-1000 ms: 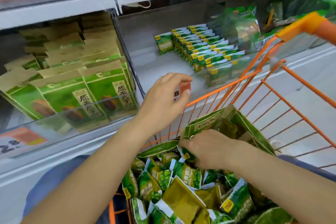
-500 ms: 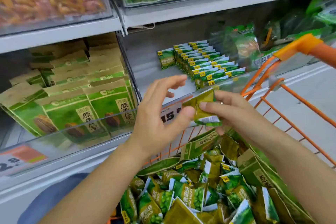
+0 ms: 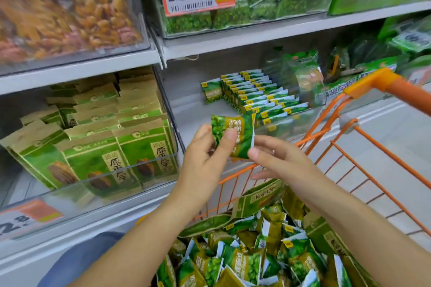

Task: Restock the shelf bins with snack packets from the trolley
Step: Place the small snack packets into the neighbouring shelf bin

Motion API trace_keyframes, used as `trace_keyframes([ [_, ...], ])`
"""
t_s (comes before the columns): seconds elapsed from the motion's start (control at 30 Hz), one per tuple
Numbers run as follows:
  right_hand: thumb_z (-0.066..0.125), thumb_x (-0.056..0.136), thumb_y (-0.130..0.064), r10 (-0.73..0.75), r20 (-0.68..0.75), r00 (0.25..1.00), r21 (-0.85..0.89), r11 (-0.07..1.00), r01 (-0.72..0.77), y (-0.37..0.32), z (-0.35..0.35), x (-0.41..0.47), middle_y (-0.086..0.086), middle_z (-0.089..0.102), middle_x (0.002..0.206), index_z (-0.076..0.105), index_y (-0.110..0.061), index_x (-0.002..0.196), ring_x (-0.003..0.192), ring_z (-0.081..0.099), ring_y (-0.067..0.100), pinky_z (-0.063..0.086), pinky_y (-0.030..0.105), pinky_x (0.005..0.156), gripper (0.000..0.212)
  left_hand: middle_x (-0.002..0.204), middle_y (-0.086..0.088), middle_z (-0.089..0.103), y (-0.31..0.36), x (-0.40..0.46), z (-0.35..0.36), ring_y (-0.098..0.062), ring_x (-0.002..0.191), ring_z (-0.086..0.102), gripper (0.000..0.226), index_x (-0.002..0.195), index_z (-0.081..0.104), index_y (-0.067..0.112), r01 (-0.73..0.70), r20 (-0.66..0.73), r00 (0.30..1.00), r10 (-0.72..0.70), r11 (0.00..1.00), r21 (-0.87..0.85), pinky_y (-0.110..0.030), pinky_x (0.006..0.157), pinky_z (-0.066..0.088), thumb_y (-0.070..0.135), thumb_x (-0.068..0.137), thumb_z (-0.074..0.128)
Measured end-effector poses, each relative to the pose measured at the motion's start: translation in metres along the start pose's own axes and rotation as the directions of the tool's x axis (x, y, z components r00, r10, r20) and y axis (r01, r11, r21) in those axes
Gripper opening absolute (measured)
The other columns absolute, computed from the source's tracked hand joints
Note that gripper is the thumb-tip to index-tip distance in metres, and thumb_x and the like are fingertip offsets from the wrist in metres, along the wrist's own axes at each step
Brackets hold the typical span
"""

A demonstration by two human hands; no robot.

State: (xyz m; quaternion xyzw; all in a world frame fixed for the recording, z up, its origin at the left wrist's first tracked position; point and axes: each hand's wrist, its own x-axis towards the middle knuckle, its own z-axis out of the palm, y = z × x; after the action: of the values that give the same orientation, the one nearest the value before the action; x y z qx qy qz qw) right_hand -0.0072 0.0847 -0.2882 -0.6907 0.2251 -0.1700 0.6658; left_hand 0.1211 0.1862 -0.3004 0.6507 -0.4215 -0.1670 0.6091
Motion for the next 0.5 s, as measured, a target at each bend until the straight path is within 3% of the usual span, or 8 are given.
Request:
trace_keyframes([
  [0.1, 0.068, 0.078, -0.025, -0.04, -0.026, 0.999, 0.03, 0.999, 0.04, 0.004, 0.003, -0.001, -0.005, 0.074, 0.078, 0.07, -0.022, 0.09, 0.084, 0.071, 0.012, 0.056, 0.021, 0.067, 0.013, 0.084, 0.006, 0.049, -0.001, -0.001, 0.003, -0.012, 0.069, 0.051, 0.041, 0.082, 0.067, 0.024, -0.003, 0.079, 0.997, 0.002, 1.0, 0.023, -0.024, 0.06, 0.041, 0.06, 0.087, 0.047],
  [0.17, 0.065, 0.076, -0.025, -0.07, -0.093, 0.993, 0.043, 0.996, 0.074, 0.006, 0.002, 0.0, -0.001, 0.075, 0.079, 0.07, -0.02, 0.091, 0.079, 0.072, 0.015, 0.056, 0.021, 0.066, 0.017, 0.08, 0.013, 0.054, 0.002, 0.001, 0.001, -0.005, 0.068, 0.053, 0.026, 0.074, 0.069, 0.031, -0.016, 0.07, 0.997, 0.017, 1.0, -0.017, -0.023, 0.061, 0.042, 0.05, 0.088, 0.059],
  [0.23, 0.065, 0.074, -0.028, -0.083, -0.148, 0.985, 0.051, 0.994, 0.092, 0.008, -0.001, 0.001, -0.001, 0.075, 0.081, 0.071, -0.016, 0.093, 0.077, 0.072, 0.014, 0.056, 0.022, 0.067, 0.024, 0.076, 0.006, 0.065, 0.005, 0.003, -0.004, -0.005, 0.068, 0.059, 0.017, 0.078, 0.072, 0.023, 0.022, 0.045, 0.999, -0.018, 0.995, -0.099, -0.023, 0.062, 0.047, 0.039, 0.079, 0.067],
  [0.33, 0.065, 0.073, -0.03, -0.098, -0.197, 0.975, 0.043, 0.993, 0.109, 0.007, -0.005, 0.003, -0.004, 0.073, 0.075, 0.071, -0.013, 0.088, 0.07, 0.07, 0.01, 0.056, 0.022, 0.068, 0.023, 0.079, 0.002, 0.074, 0.004, 0.007, -0.007, -0.008, 0.072, 0.068, 0.02, 0.084, 0.072, 0.018, 0.14, 0.063, 0.99, -0.129, 0.965, -0.221, -0.023, 0.066, 0.054, 0.03, 0.068, 0.072],
  [0.5, 0.063, 0.075, -0.029, -0.149, -0.178, 0.973, -0.006, 0.989, 0.15, 0.004, -0.009, 0.005, -0.009, 0.067, 0.064, 0.071, -0.014, 0.088, 0.057, 0.059, 0.006, 0.053, 0.02, 0.063, 0.021, 0.084, 0.001, 0.074, 0.001, 0.011, -0.007, -0.013, 0.07, 0.07, 0.03, 0.096, 0.066, 0.014, 0.209, 0.129, 0.976, -0.176, 0.921, -0.328, -0.023, 0.062, 0.055, 0.015, 0.067, 0.074],
])
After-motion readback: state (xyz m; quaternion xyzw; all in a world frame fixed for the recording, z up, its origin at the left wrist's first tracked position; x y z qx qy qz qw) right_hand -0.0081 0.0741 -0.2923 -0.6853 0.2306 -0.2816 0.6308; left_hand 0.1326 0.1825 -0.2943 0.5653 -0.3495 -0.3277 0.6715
